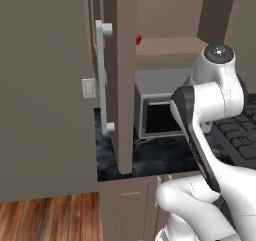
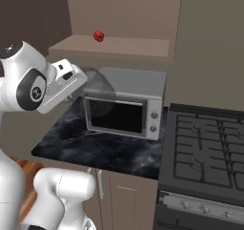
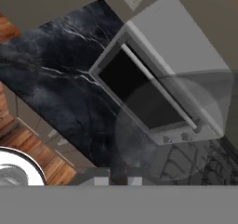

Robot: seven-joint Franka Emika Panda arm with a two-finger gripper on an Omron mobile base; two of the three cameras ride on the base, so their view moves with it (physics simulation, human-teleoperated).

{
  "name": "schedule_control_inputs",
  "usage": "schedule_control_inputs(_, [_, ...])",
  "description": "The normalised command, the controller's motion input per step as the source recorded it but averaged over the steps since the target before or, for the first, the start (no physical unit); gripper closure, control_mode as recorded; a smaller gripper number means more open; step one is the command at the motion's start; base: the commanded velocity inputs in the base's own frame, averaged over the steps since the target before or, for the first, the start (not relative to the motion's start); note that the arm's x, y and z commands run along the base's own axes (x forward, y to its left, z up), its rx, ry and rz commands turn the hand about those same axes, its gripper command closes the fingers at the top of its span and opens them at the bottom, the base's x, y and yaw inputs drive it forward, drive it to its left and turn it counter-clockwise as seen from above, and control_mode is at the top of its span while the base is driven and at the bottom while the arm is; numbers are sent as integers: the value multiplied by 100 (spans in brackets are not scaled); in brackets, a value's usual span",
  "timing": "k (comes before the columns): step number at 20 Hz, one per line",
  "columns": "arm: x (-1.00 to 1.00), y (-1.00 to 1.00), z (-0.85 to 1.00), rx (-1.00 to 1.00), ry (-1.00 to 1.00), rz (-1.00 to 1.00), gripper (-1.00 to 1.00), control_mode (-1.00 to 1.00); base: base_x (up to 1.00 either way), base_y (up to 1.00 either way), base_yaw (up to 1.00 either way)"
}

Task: Pick the candle and jar from the dining table and place them in the open cabinet. Close the cabinet after placing the objects.

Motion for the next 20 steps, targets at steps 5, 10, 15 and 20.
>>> schedule_control_inputs(5, [-13, -7, 52, -16, 0, 19, 100, -100, 0, 0, 0])
schedule_control_inputs(10, [-21, -20, 57, -18, 0, 18, 100, -100, 0, 0, 0])
schedule_control_inputs(15, [-14, -27, 56, -20, 0, 16, 100, -100, 0, 0, 0])
schedule_control_inputs(20, [1, -20, 38, -21, 0, 14, 100, -100, 0, 0, 0])
